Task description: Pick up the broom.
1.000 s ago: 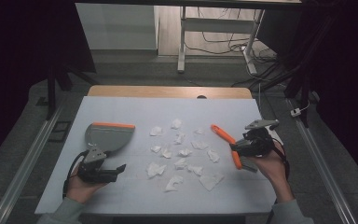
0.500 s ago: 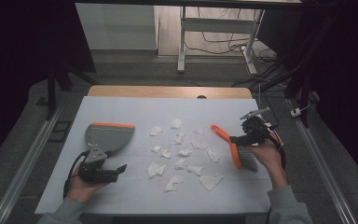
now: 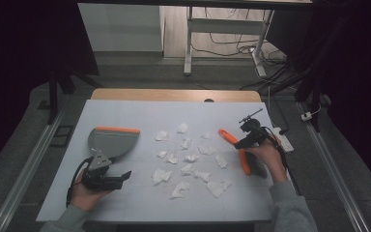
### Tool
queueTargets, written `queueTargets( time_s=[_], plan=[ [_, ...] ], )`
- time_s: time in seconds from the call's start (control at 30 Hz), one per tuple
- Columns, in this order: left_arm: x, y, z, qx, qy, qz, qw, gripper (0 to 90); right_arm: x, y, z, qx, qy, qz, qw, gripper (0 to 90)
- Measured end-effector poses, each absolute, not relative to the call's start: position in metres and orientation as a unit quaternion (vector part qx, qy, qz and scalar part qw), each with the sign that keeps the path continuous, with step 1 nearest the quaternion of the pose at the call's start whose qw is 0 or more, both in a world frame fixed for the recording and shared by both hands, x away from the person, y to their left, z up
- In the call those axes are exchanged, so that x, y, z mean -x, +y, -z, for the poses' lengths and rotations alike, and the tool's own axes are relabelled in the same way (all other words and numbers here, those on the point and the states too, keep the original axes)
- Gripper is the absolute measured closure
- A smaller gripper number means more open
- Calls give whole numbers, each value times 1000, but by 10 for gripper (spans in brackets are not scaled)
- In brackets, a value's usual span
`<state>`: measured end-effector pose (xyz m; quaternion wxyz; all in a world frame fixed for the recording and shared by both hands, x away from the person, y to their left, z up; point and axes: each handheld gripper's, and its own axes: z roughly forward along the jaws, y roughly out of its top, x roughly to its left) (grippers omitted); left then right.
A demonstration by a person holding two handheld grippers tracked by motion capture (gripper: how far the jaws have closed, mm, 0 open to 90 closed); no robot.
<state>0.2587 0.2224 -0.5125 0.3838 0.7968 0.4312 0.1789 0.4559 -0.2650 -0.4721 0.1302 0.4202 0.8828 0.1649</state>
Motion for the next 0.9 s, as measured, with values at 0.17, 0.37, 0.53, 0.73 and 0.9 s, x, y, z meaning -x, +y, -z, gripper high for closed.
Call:
queueTargets(
  time_s=[0.17,0.37,0.53,0.73,0.9],
  plan=[
    [-258,222,513,-797,429,-183,384,199,-465,-258,478,-417,888,-146,125,312],
    [-257,224,512,-792,430,-187,390,205,-469,-257,485,-414,896,-121,107,392],
    [-257,224,511,-790,429,-177,401,204,-470,-257,488,-415,898,-116,91,490],
    [-255,225,509,-785,429,-180,410,206,-473,-258,489,-422,896,-112,79,633],
    [-254,226,509,-781,428,-171,422,206,-472,-256,489,-417,898,-111,84,696]
  ],
)
